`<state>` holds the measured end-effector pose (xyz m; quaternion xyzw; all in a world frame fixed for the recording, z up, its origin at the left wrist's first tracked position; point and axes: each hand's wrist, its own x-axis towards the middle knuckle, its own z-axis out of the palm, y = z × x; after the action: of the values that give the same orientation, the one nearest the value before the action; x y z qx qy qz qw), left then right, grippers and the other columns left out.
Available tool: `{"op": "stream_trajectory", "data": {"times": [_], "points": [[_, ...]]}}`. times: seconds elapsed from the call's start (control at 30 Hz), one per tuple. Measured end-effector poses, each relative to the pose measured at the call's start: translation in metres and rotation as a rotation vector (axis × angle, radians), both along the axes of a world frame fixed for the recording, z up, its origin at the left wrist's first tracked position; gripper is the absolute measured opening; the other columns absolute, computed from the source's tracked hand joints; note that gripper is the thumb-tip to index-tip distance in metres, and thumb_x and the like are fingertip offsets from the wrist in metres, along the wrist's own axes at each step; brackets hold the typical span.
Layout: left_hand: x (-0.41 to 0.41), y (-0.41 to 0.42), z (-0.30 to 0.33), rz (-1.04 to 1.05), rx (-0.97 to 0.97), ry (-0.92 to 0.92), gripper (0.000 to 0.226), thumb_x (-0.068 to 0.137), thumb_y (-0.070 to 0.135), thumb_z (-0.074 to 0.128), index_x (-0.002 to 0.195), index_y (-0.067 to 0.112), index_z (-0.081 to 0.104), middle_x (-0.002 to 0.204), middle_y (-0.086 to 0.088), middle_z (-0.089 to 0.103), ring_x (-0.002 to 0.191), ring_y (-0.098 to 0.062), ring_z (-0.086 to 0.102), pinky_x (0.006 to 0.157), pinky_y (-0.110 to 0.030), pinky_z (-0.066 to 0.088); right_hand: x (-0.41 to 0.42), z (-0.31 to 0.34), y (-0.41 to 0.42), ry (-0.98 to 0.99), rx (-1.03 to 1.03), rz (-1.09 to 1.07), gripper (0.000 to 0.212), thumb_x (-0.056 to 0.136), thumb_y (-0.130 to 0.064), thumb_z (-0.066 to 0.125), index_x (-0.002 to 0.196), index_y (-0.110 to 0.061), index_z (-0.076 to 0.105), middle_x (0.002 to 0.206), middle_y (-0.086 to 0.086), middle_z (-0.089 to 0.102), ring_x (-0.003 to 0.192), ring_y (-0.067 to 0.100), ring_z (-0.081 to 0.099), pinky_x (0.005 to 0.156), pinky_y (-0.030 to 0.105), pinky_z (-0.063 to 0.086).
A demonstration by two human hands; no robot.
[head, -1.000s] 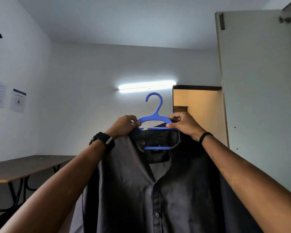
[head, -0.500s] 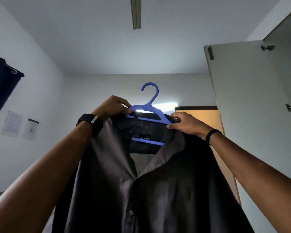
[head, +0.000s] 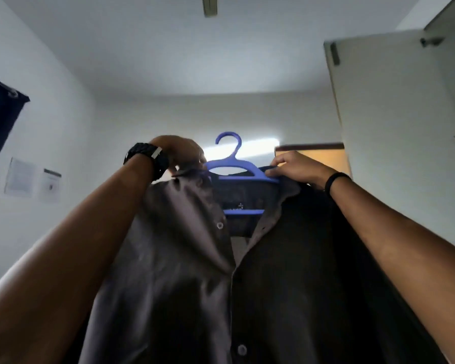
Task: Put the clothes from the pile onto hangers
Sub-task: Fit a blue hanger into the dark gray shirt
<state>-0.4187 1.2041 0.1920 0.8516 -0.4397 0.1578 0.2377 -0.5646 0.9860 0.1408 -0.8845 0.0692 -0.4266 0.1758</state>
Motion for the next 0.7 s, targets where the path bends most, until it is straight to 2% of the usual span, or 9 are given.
{"op": "stream_trajectory", "data": {"times": [0.1, 0.2, 0.3, 0.37, 0.43, 0.47, 0.57, 0.63, 0.7], "points": [[0.043, -0.03, -0.082, -0.049, 0.054, 0.294, 0.007, 0.091, 0.011, 0.06, 0.085, 0.013, 0.061, 0.078, -0.006, 0.057, 0.067, -0.02, 0.052, 0.061, -0.029, 0.044, 0.032, -0.077, -0.025, 0.158, 0.134, -0.021, 0.011, 0.09, -0.019, 0.063, 0.083, -0.011, 0.066, 0.084, 0.003, 0.063, 0.085, 0.019, 0.057, 0.071, 0.029, 0.042], [0.083, -0.065, -0.182, -0.031, 0.158, 0.483, 0.006, 0.092, 0.014, 0.059, 0.093, 0.01, 0.056, 0.081, -0.006, 0.052, 0.068, -0.02, 0.05, 0.061, -0.032, 0.045, 0.064, -0.164, -0.048, 0.351, 0.227, -0.06, 0.017, 0.093, -0.014, 0.058, 0.076, -0.012, 0.061, 0.084, 0.005, 0.058, 0.087, 0.019, 0.051, 0.067, 0.021, 0.039], [0.111, -0.092, -0.274, 0.005, 0.221, 0.614, 0.015, 0.093, 0.018, 0.06, 0.101, 0.006, 0.054, 0.086, -0.008, 0.053, 0.069, -0.021, 0.054, 0.055, -0.031, 0.051, 0.091, -0.246, -0.066, 0.518, 0.316, -0.113, 0.029, 0.095, -0.015, 0.054, 0.068, -0.024, 0.047, 0.085, 0.004, 0.053, 0.092, 0.018, 0.045, 0.081, 0.025, 0.038], [0.126, -0.107, -0.329, 0.022, 0.292, 0.685, 0.026, 0.094, 0.023, 0.06, 0.106, 0.0, 0.058, 0.089, -0.012, 0.057, 0.073, -0.027, 0.058, 0.064, -0.038, 0.057, 0.107, -0.296, -0.075, 0.592, 0.37, -0.148, 0.029, 0.094, -0.014, 0.054, 0.067, -0.025, 0.047, 0.078, 0.0, 0.051, 0.092, 0.017, 0.046, 0.081, 0.025, 0.036], [0.14, -0.12, -0.376, 0.048, 0.351, 0.717, 0.034, 0.094, 0.029, 0.059, 0.108, -0.002, 0.06, 0.087, -0.013, 0.057, 0.077, -0.029, 0.058, 0.077, -0.045, 0.054, 0.121, -0.337, -0.08, 0.648, 0.431, -0.17, 0.022, 0.093, -0.014, 0.055, 0.073, -0.021, 0.054, 0.087, 0.005, 0.056, 0.091, 0.018, 0.047, 0.081, 0.025, 0.037], [0.146, -0.127, -0.395, 0.051, 0.371, 0.733, 0.032, 0.095, 0.03, 0.057, 0.106, -0.001, 0.06, 0.083, -0.012, 0.056, 0.076, -0.029, 0.057, 0.076, -0.044, 0.053, 0.129, -0.354, -0.083, 0.675, 0.456, -0.181, 0.014, 0.093, -0.015, 0.055, 0.079, -0.017, 0.057, 0.094, 0.009, 0.057, 0.091, 0.021, 0.049, 0.08, 0.025, 0.037], [0.161, -0.142, -0.445, 0.042, 0.39, 0.744, 0.027, 0.097, 0.031, 0.052, 0.092, 0.004, 0.056, 0.07, -0.005, 0.05, 0.061, -0.02, 0.05, 0.061, -0.028, 0.045, 0.146, -0.399, -0.09, 0.705, 0.466, -0.22, 0.016, 0.091, -0.026, 0.061, 0.087, -0.011, 0.066, 0.104, 0.012, 0.067, 0.101, 0.027, 0.06, 0.075, 0.024, 0.037], [0.172, -0.152, -0.473, 0.01, 0.406, 0.695, 0.03, 0.099, 0.028, 0.049, 0.081, 0.003, 0.051, 0.06, -0.002, 0.042, 0.05, -0.014, 0.037, 0.045, -0.019, 0.033, 0.16, -0.426, -0.098, 0.702, 0.486, -0.249, 0.021, 0.088, -0.032, 0.066, 0.079, -0.013, 0.066, 0.097, 0.008, 0.07, 0.098, 0.024, 0.063, 0.071, 0.023, 0.037], [0.187, -0.163, -0.502, -0.015, 0.405, 0.668, 0.035, 0.099, 0.023, 0.049, 0.07, 0.003, 0.047, 0.056, -0.003, 0.037, 0.048, -0.014, 0.032, 0.038, -0.017, 0.025, 0.176, -0.449, -0.109, 0.698, 0.516, -0.287, 0.022, 0.086, -0.031, 0.068, 0.071, -0.016, 0.063, 0.09, 0.008, 0.07, 0.094, 0.024, 0.064, 0.071, 0.024, 0.04]]}}
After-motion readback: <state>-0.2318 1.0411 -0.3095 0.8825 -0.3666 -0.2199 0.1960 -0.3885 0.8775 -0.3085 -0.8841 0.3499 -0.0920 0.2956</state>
